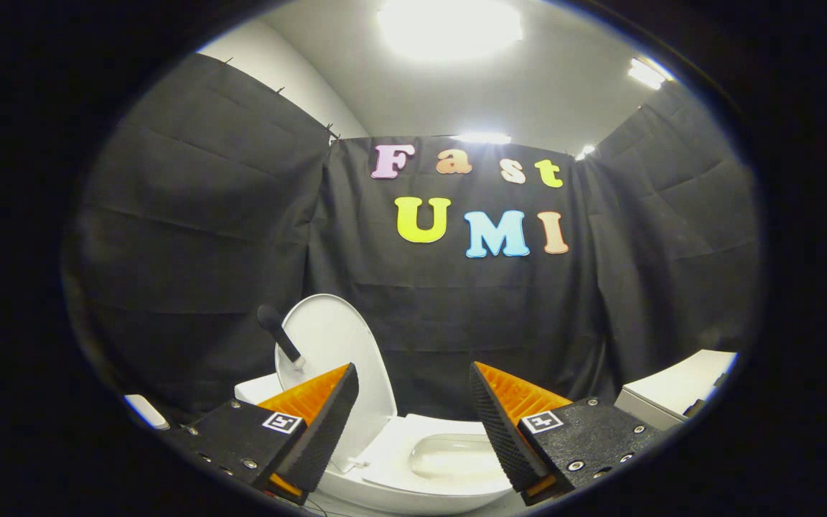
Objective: Open the toilet lid.
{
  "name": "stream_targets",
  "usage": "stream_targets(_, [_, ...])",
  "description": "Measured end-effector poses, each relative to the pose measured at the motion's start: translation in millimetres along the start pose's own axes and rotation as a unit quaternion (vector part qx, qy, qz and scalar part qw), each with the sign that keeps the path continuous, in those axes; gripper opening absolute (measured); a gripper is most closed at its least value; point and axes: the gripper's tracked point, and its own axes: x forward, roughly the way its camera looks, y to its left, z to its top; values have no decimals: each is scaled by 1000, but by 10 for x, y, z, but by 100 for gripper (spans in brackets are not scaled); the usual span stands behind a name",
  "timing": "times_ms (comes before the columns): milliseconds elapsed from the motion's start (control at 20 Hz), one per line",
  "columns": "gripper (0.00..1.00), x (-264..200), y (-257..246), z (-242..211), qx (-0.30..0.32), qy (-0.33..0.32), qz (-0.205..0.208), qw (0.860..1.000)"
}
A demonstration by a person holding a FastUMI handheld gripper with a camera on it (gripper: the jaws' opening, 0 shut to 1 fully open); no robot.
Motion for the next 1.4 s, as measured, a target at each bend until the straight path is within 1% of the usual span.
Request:
stream_targets(150, [95, -190, -222, -167, -2, 9, -16, 1000])
stream_targets(350, [95, -298, -369, -480, 25, 34, -26, 999])
stream_targets(500, [95, -334, -407, -606, -3, 47, -35, 998])
stream_targets(600, [95, -342, -401, -679, -10, 50, -36, 998])
stream_targets(800, [95, -343, -339, -711, -30, 53, -31, 998])
stream_targets(1150, [95, -335, -382, -712, -4, 47, -36, 998])
stream_targets(1400, [95, -316, -377, -724, -12, 50, -40, 998])
